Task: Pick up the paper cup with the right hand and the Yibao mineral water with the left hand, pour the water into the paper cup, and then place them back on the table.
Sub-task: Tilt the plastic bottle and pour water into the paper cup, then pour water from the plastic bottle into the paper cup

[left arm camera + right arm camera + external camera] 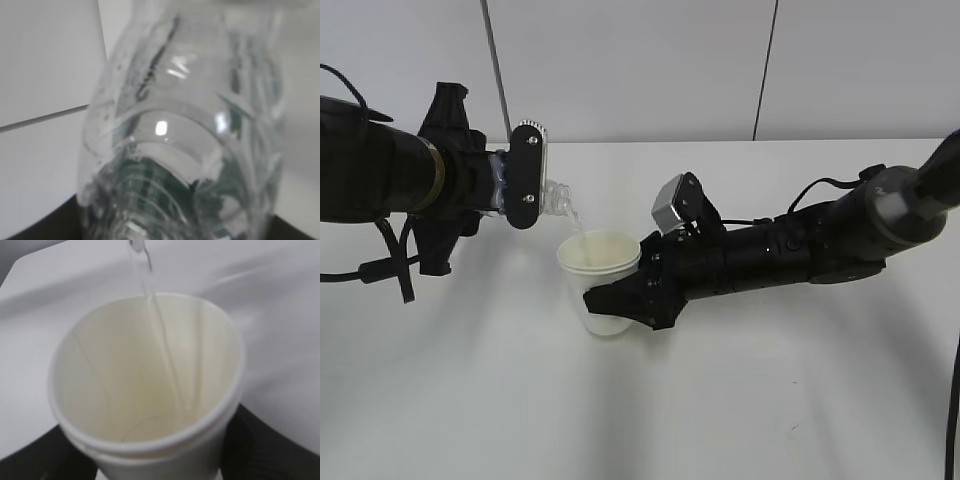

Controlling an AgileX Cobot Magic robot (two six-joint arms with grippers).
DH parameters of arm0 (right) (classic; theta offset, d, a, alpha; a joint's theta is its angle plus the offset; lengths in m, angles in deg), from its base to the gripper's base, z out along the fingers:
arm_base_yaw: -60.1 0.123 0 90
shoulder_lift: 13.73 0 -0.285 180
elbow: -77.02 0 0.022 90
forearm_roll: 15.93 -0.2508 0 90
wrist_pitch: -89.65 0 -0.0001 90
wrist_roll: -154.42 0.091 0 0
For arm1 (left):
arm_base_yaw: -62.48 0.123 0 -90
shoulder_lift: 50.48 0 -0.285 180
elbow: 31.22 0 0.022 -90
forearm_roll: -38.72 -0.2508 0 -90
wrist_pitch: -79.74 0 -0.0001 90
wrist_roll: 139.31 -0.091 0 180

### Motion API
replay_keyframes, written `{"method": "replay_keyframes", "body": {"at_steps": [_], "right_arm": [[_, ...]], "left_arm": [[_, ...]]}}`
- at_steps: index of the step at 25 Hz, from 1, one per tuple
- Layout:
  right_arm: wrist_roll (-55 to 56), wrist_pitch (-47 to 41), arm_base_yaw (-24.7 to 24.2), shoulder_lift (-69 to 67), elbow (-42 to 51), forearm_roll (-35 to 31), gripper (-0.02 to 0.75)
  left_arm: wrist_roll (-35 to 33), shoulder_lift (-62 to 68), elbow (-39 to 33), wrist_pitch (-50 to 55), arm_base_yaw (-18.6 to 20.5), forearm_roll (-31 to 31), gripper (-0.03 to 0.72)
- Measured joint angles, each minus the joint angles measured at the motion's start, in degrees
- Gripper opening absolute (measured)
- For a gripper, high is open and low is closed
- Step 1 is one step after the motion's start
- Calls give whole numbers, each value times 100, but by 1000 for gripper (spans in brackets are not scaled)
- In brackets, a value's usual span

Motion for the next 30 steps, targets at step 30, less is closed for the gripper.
{"method": "replay_keyframes", "body": {"at_steps": [30], "right_arm": [[0, -10, 0, 0, 0, 26, 491]], "left_arm": [[0, 0, 0, 23, 0, -156, 354]]}}
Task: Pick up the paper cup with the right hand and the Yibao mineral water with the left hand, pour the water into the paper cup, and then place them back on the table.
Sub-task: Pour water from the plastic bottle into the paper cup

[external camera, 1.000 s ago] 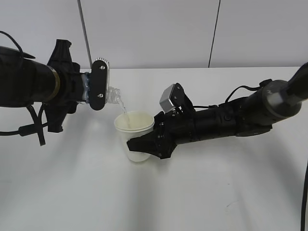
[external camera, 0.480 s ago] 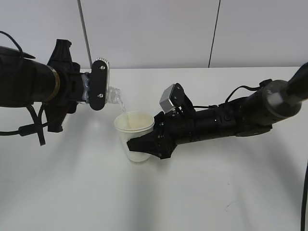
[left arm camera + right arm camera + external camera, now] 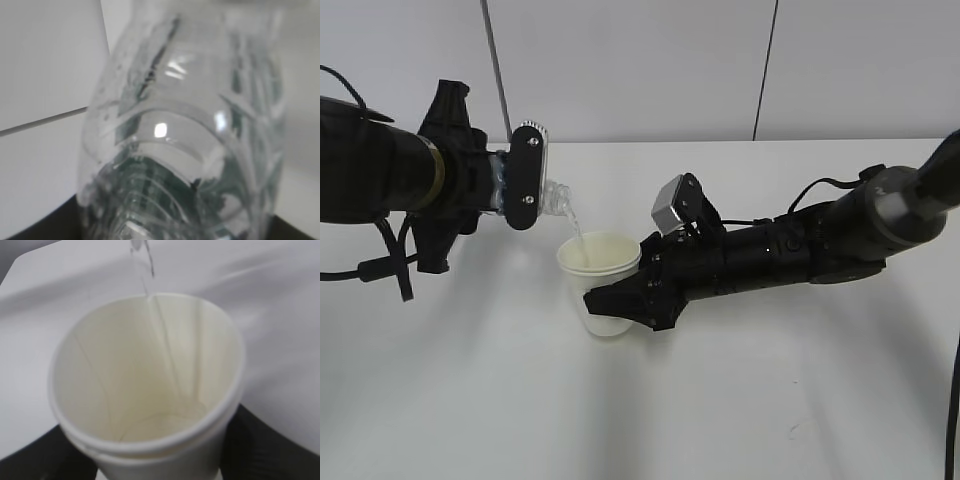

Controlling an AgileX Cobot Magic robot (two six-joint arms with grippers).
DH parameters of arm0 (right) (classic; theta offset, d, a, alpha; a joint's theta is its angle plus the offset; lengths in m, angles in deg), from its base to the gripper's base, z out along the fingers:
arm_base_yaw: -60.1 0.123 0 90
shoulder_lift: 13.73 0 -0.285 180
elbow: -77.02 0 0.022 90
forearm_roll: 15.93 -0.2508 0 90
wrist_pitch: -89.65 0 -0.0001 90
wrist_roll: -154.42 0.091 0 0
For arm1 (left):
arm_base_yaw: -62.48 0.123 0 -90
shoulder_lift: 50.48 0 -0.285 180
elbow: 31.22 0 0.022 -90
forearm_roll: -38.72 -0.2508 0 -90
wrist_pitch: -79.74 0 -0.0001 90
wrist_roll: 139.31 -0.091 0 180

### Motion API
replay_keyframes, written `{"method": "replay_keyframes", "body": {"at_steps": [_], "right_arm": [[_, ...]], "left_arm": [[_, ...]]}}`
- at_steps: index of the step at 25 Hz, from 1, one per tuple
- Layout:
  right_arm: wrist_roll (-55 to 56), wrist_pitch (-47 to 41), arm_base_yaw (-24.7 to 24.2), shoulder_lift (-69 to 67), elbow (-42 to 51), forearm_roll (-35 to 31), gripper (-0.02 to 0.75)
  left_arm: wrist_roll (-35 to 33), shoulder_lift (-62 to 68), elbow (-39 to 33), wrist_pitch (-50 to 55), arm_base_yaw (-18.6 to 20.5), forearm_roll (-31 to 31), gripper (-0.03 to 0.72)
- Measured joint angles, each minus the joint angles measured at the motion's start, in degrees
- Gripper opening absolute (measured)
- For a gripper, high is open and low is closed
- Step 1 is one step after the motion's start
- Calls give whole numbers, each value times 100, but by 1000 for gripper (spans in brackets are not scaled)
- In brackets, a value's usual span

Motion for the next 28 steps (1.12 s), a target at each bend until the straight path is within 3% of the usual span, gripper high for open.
{"method": "replay_keyframes", "body": {"at_steps": [28], "right_arm": [[0, 0, 0, 0, 0, 23, 491]], "left_arm": [[0, 0, 0, 115, -56, -94, 353]]}}
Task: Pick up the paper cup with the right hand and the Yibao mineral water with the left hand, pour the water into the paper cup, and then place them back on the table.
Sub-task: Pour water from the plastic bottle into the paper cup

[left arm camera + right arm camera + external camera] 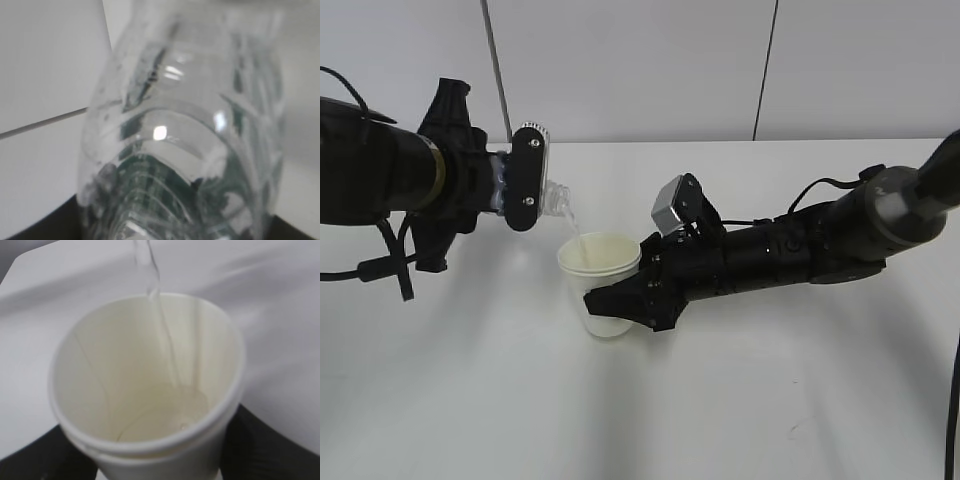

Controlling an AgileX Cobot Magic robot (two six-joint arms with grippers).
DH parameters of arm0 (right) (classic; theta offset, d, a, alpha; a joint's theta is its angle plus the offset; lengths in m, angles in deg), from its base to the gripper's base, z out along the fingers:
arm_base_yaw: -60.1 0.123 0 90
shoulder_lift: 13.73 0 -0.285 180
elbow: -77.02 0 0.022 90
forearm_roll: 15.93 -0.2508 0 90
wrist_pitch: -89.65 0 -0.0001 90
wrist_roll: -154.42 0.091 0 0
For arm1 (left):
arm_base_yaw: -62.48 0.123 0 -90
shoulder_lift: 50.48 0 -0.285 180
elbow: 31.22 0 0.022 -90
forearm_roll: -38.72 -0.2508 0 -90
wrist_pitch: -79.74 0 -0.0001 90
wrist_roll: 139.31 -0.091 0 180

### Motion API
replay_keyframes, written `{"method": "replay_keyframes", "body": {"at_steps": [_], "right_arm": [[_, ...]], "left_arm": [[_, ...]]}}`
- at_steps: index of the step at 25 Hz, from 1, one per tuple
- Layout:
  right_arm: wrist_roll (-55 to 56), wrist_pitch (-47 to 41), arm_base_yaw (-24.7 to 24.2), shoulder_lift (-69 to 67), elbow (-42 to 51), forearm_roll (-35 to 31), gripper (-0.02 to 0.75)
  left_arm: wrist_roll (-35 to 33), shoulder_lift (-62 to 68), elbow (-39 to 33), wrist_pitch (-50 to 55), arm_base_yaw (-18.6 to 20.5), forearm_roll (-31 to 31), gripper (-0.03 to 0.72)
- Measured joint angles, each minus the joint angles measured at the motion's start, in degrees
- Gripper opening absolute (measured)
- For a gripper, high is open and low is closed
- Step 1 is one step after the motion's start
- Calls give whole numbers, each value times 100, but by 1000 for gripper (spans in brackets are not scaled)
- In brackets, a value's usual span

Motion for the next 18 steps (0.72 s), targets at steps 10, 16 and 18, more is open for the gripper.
{"method": "replay_keyframes", "body": {"at_steps": [10, 16, 18], "right_arm": [[0, 0, 0, 0, 0, 30, 491], [0, 0, 0, 0, 0, 30, 491], [0, 0, 0, 0, 0, 30, 491]], "left_arm": [[0, 0, 0, 18, -46, -46, 353], [0, 0, 0, 19, -46, -47, 353], [0, 0, 0, 24, -46, -52, 353]]}}
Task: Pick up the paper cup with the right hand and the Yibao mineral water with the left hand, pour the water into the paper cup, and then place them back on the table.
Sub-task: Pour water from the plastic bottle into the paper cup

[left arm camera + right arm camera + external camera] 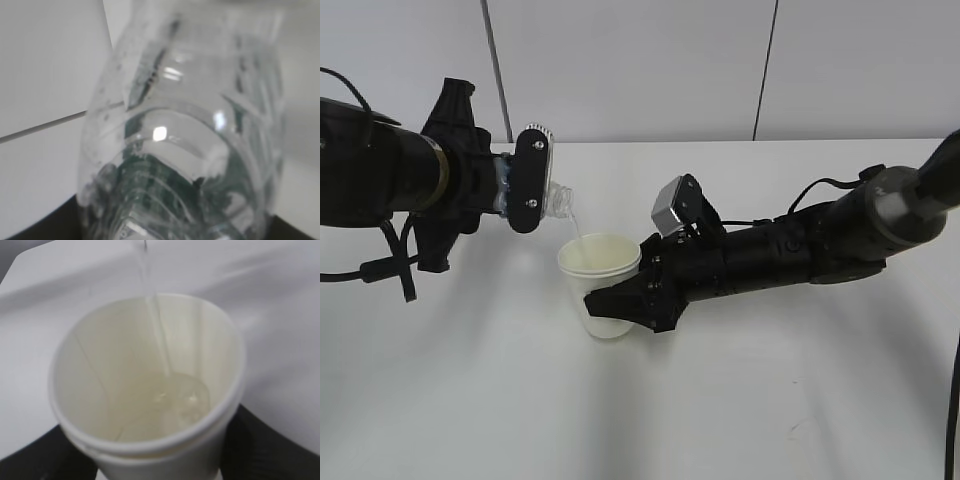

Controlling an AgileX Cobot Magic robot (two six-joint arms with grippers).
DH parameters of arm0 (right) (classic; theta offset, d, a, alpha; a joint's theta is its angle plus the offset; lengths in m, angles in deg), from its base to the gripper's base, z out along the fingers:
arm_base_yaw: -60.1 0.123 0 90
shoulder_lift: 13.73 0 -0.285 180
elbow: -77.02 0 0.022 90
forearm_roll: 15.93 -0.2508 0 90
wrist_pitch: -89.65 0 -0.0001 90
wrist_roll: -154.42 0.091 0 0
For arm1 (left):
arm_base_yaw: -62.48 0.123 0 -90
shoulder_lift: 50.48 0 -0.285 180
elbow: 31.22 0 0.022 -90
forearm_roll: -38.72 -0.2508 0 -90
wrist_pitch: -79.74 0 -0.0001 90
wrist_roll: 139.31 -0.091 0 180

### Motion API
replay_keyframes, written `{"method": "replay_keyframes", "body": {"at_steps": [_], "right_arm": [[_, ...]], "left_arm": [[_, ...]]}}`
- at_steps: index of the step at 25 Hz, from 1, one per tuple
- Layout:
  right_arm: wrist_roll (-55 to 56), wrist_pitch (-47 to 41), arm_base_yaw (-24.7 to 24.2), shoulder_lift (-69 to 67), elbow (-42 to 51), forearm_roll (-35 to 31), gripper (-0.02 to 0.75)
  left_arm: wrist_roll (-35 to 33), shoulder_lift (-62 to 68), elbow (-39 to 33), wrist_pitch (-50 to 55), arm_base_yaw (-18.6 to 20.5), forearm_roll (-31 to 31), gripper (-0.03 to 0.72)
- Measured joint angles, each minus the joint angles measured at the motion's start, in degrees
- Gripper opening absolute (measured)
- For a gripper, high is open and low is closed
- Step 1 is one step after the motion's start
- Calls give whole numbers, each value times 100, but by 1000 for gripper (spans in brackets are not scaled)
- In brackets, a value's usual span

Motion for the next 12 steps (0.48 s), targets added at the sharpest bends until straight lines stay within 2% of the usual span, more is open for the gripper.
{"method": "replay_keyframes", "body": {"at_steps": [12], "right_arm": [[0, 0, 0, 0, 0, 0, 491]], "left_arm": [[0, 0, 0, 5, 0, 0, 353]]}}
